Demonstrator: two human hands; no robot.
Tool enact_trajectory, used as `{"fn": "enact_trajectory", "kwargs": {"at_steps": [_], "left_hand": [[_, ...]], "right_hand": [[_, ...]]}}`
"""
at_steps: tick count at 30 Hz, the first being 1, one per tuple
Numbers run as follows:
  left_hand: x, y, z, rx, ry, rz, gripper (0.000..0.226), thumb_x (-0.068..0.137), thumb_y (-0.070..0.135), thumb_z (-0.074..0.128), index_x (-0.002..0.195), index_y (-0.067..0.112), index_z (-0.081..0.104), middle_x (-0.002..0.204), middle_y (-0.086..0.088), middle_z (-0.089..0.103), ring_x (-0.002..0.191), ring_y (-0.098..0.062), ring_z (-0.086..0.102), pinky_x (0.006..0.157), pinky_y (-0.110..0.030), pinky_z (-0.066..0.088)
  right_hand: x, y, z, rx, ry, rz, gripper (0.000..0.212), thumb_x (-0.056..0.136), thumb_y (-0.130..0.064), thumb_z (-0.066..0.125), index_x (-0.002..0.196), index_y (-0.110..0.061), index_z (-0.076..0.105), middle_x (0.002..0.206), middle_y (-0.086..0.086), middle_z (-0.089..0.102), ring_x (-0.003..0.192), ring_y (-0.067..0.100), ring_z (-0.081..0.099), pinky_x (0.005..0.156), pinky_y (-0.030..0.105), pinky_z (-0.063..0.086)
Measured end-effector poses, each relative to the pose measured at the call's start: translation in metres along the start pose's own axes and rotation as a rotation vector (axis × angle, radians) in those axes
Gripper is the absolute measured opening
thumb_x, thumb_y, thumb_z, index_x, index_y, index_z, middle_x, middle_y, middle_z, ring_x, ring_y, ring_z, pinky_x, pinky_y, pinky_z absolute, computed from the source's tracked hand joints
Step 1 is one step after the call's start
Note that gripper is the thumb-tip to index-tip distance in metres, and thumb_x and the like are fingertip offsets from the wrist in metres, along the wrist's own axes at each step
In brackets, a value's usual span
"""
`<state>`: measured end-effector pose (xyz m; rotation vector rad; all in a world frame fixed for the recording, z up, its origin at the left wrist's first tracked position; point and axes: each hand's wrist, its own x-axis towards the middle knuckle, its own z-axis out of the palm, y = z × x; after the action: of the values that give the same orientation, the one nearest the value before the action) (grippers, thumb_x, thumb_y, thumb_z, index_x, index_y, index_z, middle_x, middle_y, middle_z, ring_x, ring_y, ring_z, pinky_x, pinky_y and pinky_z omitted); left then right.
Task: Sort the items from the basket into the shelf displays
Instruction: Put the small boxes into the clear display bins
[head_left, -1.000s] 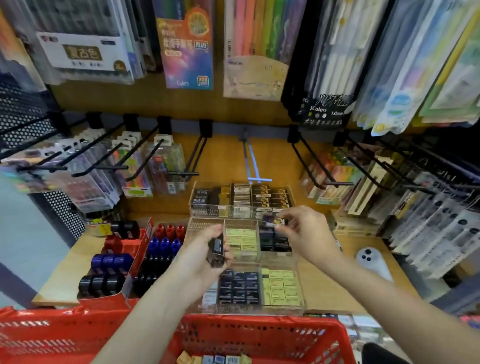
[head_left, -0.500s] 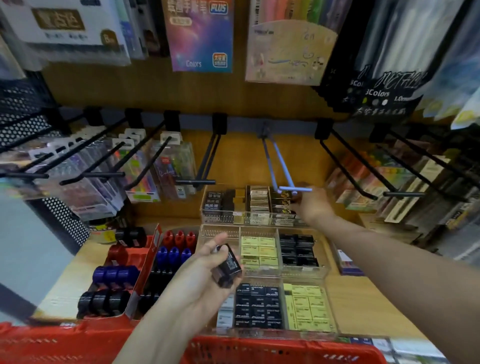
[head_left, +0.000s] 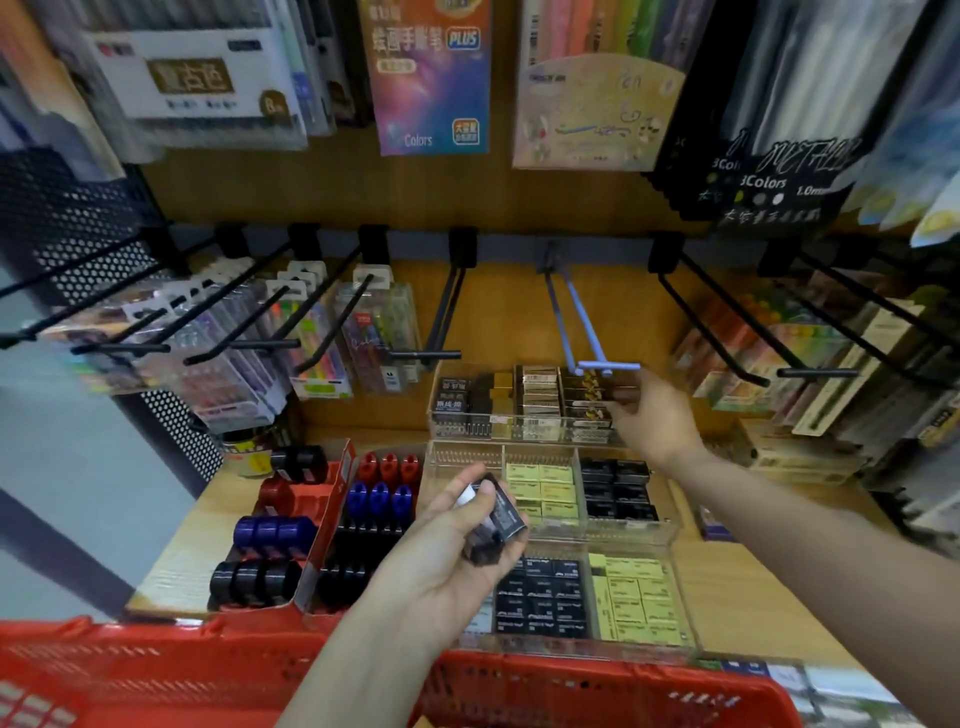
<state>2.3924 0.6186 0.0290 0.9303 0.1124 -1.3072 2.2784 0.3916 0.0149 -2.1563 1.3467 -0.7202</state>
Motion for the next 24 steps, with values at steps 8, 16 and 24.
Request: {"fn": "enact_trajectory", "kwargs": {"at_steps": [8,16,24], "left_hand": [[-0.005,-0.020,0.019,0.023,0.063,0.045,0.018,0.095,0.006,0.058,0.101,0.022,0.065,0.088,-0.018,0.070,0.077,-0.029,0.065,0.048,-0.033,0.055],[-0.016,-0.033,0.028,-0.019,-0.209,0.122,0.026,0.100,0.004,0.049,0.118,0.017,0.061,0.098,-0.012,0.076,0.078,-0.025,0.073,0.067,-0.037,0.057],[-0.031,-0.033,0.038,-0.097,-0.210,-0.015,0.031,0.099,0.001,0.044,0.124,0.012,0.059,0.109,-0.020,0.073,0.099,-0.033,0.070,0.084,-0.041,0.055]], "right_hand": [[-0.147,-0.055,-0.027,0.732,-0.478,0.163,0.017,0.085,-0.018,0.074,0.098,-0.008,0.071,0.090,0.013,0.071,0.072,0.024,0.074,0.066,0.030,0.061],[-0.157,-0.062,-0.054,0.981,-0.344,0.392,0.009,0.086,0.001,0.069,0.094,-0.003,0.071,0.083,0.018,0.074,0.070,0.019,0.071,0.070,0.025,0.061],[-0.160,-0.051,-0.072,0.799,-0.293,0.280,0.022,0.080,0.001,0.076,0.099,-0.007,0.070,0.096,0.011,0.074,0.077,0.016,0.073,0.067,0.020,0.057]]}}
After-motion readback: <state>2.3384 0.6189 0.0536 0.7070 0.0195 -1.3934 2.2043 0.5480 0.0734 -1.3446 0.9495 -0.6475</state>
